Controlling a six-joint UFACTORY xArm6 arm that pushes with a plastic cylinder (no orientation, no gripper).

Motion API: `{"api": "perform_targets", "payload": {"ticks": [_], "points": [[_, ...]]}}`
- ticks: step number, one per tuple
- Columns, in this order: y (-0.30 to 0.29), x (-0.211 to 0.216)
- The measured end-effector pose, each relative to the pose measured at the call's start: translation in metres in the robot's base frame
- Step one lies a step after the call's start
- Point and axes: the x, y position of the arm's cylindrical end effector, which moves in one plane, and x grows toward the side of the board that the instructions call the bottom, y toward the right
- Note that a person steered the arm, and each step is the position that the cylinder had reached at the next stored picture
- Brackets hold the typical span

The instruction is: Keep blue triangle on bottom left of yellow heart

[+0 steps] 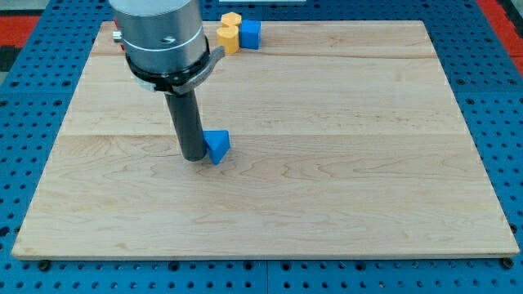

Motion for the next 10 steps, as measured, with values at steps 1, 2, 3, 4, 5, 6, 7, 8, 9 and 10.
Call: {"api": "perform_targets", "payload": {"ticks": [1,2,3,4,5,6,7,8,9,10], "points": [[0.020,0.002],[0.033,-0.002],[0.040,-0.024],[0.067,-0.022],[0.067,-0.007],[0.071,-0.007],[0.103,-0.024],[0.110,-0.060],[0.110,-0.098],[0.110,-0.139]]}}
